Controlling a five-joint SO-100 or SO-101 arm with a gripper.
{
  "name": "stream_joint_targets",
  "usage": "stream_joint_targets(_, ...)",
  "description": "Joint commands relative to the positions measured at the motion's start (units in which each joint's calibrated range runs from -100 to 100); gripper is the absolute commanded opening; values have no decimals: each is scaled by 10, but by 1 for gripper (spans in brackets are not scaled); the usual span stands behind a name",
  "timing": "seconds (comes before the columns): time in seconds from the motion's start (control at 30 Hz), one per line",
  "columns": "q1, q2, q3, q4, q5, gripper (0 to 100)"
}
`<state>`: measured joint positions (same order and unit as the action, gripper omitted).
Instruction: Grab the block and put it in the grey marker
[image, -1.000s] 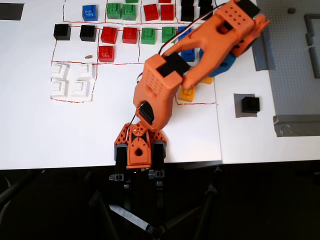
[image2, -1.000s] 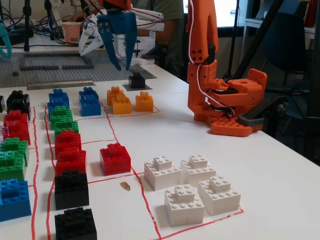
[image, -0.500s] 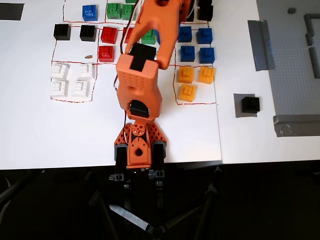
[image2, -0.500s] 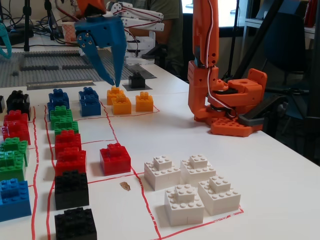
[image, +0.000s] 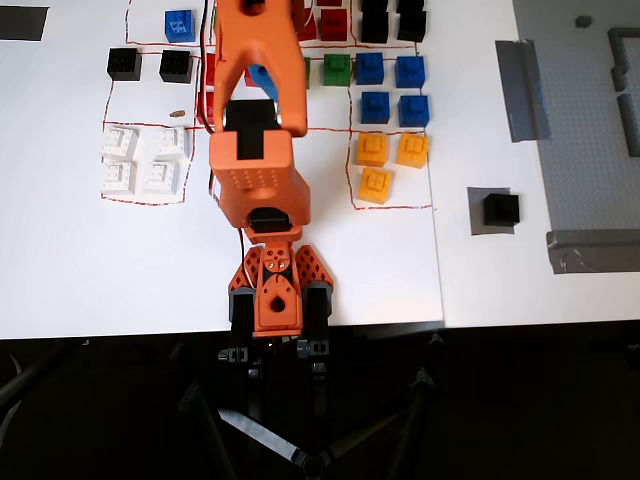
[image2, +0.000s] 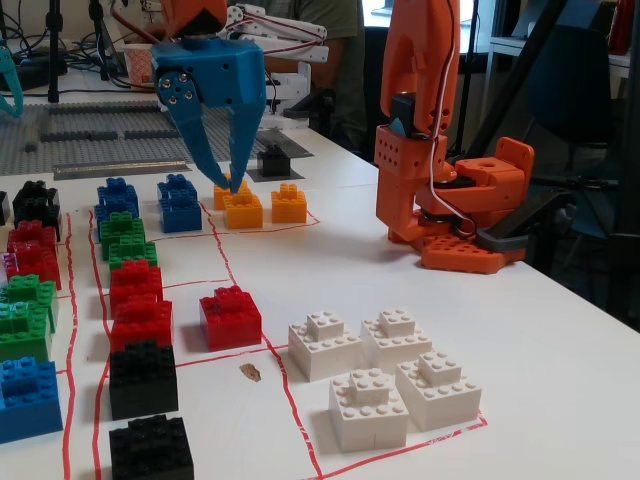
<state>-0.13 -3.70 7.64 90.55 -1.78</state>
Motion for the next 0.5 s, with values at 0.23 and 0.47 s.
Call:
stream_joint_targets(0.23,-24,-35,-62,-5,-10,0)
stream_joint_targets(0.47,-32,-41,-56,-5,-9,0)
